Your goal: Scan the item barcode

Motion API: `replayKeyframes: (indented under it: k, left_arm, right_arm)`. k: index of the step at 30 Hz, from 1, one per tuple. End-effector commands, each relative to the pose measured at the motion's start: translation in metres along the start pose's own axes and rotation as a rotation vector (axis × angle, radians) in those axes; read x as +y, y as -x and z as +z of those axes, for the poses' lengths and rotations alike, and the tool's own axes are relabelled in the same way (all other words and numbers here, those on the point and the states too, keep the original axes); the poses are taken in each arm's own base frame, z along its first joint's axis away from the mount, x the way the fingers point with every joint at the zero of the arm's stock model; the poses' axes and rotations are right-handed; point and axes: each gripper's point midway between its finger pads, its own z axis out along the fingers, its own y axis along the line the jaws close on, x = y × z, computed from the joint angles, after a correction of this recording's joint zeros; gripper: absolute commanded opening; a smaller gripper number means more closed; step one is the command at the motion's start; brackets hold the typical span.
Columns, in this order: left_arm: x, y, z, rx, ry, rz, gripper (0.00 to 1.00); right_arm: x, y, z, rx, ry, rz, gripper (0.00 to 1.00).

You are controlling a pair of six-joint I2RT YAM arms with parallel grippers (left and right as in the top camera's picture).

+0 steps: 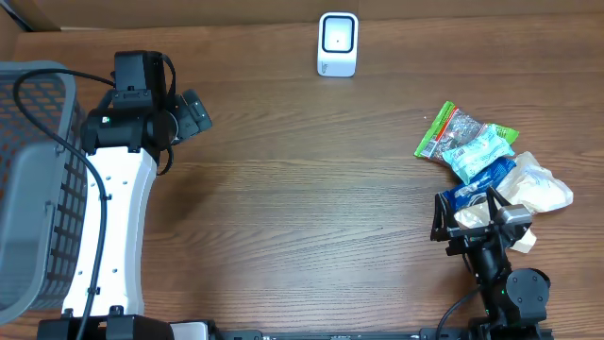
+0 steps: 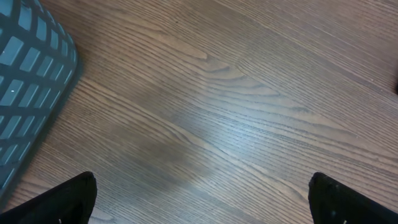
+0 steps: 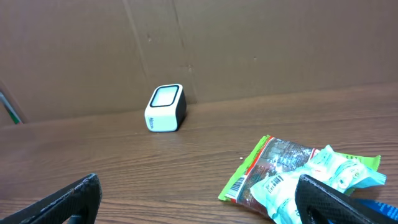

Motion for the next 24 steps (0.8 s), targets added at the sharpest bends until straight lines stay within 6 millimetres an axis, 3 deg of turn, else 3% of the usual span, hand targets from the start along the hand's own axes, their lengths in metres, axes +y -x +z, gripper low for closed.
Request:
replayKeyframes:
  k: [1, 24]
  left_arm:
    - [-0.0020, 0.0076, -0.0062, -0.025, -0.007, -0.014, 1.00]
    - [0.0040, 0.0033, -0.0107, -0.015, 0.014, 0.028, 0.99]
  right_arm:
    - [-0.0009, -0.0012, 0.0000, -0.007, -0.005, -0.002, 1.00]
    - [-0.0009, -0.0012, 0.0000, -0.007, -0.005, -0.002, 1.00]
